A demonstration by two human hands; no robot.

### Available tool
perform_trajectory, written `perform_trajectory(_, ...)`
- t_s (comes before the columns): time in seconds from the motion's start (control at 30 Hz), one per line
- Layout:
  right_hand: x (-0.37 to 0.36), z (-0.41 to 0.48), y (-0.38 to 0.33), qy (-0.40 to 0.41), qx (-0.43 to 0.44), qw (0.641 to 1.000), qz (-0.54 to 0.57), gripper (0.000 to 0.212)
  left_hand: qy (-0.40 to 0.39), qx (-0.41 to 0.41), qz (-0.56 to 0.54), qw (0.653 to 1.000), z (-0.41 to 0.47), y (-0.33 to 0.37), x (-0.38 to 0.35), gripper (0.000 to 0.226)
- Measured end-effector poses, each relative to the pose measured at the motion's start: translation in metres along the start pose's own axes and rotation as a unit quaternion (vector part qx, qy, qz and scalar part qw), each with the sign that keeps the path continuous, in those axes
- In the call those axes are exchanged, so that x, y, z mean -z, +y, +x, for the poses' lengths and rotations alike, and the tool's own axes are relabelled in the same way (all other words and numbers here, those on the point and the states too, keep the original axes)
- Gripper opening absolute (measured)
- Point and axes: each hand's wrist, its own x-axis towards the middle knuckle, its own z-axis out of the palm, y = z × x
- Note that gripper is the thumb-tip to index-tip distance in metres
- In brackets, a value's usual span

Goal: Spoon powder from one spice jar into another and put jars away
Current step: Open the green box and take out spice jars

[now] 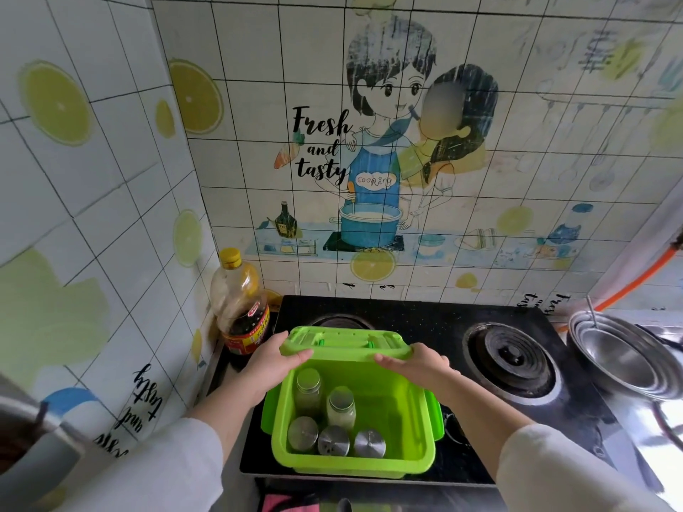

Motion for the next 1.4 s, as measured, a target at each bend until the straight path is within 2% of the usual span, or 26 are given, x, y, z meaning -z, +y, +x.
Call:
perform_trajectory(0.13,-0.006,0.0,0.005,0.007,0.005,1.0,0.022,0.142,0.014,0.008,-0.011,1.0,-0.006,-0.001,-0.005,0.077)
perform_trajectory(0.27,-0.007,-0.014,0.01,0.057,0.016,0.998,0.031,0.118,0.043,0.011,0.001,0.999,-0.013,-0.005,-0.006,0.068)
perform_trajectory(0.43,-0.011,-0.025,0.014,0.134,0.035,0.988,0.064,0.108,0.115,-0.01,-0.009,0.993,-0.025,-0.005,-0.009,0.056)
perform_trajectory(0.6,-0.017,-0.04,0.02,0.188,0.083,0.971,0.122,0.092,0.255,-0.108,-0.007,0.961,-0.047,-0.005,-0.017,0.034)
perform_trajectory(0.67,-0.021,-0.046,0.023,0.197,0.112,0.963,0.144,0.085,0.272,-0.13,-0.006,0.953,-0.058,-0.002,-0.023,0.029)
perform_trajectory(0.83,-0.034,-0.057,0.028,0.188,0.148,0.947,0.214,0.067,0.179,-0.124,0.022,0.976,-0.069,-0.004,-0.04,0.025)
perform_trajectory(1.1,-0.053,-0.06,0.031,0.124,0.187,0.961,0.16,0.04,0.054,-0.077,0.054,0.994,-0.069,-0.025,-0.065,0.038)
perform_trajectory(1.23,-0.06,-0.055,0.027,0.099,0.219,0.965,0.102,0.038,0.033,-0.068,0.076,0.994,-0.065,-0.027,-0.071,0.046)
perform_trajectory(1.4,-0.068,-0.045,0.014,0.067,0.223,0.97,0.063,0.042,0.047,-0.061,0.131,0.988,-0.054,-0.026,-0.075,0.052)
